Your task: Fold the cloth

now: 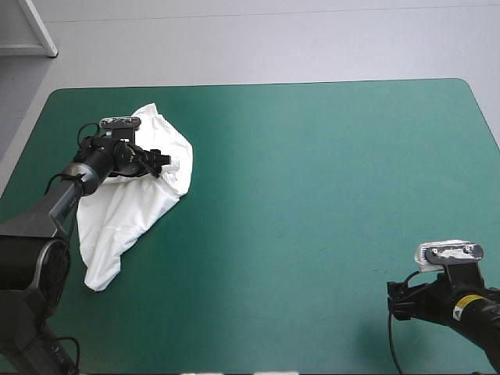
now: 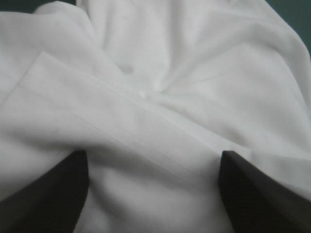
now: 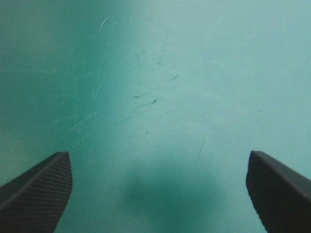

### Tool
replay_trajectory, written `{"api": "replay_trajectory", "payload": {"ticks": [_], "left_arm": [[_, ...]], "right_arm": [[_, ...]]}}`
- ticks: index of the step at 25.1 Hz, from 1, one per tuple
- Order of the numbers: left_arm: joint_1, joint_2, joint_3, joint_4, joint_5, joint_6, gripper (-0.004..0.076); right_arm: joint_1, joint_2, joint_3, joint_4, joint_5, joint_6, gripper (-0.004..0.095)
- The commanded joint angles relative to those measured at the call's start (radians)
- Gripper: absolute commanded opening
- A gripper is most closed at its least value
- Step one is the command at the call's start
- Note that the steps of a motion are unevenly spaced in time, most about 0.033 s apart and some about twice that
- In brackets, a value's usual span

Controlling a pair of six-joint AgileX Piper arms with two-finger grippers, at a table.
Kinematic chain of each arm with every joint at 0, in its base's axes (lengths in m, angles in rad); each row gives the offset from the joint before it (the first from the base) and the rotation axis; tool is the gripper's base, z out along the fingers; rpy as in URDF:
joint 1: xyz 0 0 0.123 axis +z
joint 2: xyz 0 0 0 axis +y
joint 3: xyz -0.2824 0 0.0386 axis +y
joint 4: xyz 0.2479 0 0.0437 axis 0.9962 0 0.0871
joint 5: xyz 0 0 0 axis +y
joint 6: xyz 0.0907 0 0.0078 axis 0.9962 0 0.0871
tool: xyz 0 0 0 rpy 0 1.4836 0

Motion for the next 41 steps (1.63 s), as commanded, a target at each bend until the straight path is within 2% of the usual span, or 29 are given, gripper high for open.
{"api": "replay_trajectory", "payload": {"ticks": [1, 4, 6, 8, 10, 13, 16, 20, 22, 25, 26, 30, 34, 35, 37, 39, 40, 41], "left_arm": [[0.0, 0.003, -0.051, -0.028, -0.06, 0.012, 0.0545], [0.0, 0.033, -0.051, -0.028, -0.066, 0.012, 0.0519], [0.0, 0.049, -0.051, -0.028, -0.064, 0.012, 0.0428], [0.0, 0.068, -0.051, -0.028, -0.064, 0.036, 0.0232], [-0.002, 0.085, -0.051, -0.034, -0.077, 0.054, 0.0003], [-0.013, 0.094, -0.051, -0.104, -0.126, 0.133, -0.0004], [-0.054, 0.094, -0.06, -0.222, -0.176, 0.298, -0.001], [-0.188, 0.094, -0.1, -0.354, -0.149, 0.578, -0.001], [-0.276, 0.09, -0.113, -0.372, -0.129, 0.661, -0.001], [-0.393, 0.09, -0.131, -0.374, -0.103, 0.687, -0.001], [-0.476, 0.09, -0.136, -0.374, -0.093, 0.695, -0.001], [-0.608, 0.09, -0.142, -0.374, -0.074, 0.705, -0.001], [-0.781, 0.087, -0.142, -0.358, 0.024, 0.716, -0.001], [-0.792, 0.087, -0.142, -0.346, 0.024, 0.714, -0.0008], [-0.81, 0.08, -0.157, -0.339, 0.025, 0.687, 0.0053], [-0.808, 0.071, -0.206, -0.339, 0.047, 0.666, 0.0302], [-0.808, 0.06, -0.237, -0.332, 0.076, 0.657, 0.0456], [-0.808, 0.053, -0.27, -0.332, 0.109, 0.655, 0.0566]], "right_arm": [[-0.005, 0.0, -0.035, -0.007, -0.044, -0.007, 0.0908], [-0.005, 0.0, -0.035, -0.007, -0.054, -0.007, 0.0893], [-0.005, 0.0, -0.035, -0.007, -0.065, -0.007, 0.0882], [-0.005, 0.0, -0.035, -0.007, -0.079, -0.007, 0.0873], [-0.005, 0.0, -0.037, -0.007, -0.095, -0.01, 0.0873], [-0.005, 0.0, -0.049, -0.007, -0.097, -0.014, 0.0872], [-0.005, 0.0, -0.077, -0.014, -0.097, -0.014, 0.0873], [-0.005, 0.0, -0.124, -0.037, -0.099, -0.018, 0.0873], [-0.005, 0.0, -0.147, -0.049, -0.099, -0.026, 0.0873], [-0.005, 0.0, -0.176, -0.084, -0.099, -0.026, 0.0873], [-0.005, 0.0, -0.185, -0.102, -0.097, -0.024, 0.0873], [-0.005, 0.0, -0.188, -0.119, -0.093, -0.009, 0.0873], [-0.005, 0.0, -0.188, -0.119, -0.091, -0.006, 0.0873], [-0.005, 0.0, -0.188, -0.119, -0.091, -0.006, 0.0873], [-0.005, 0.0, -0.188, -0.115, -0.091, -0.005, 0.0873], [-0.005, 0.0, -0.188, -0.111, -0.091, -0.003, 0.0873], [-0.005, 0.0, -0.188, -0.111, -0.091, -0.003, 0.0873], [-0.005, 0.0, -0.188, -0.111, -0.091, -0.003, 0.0873]]}}
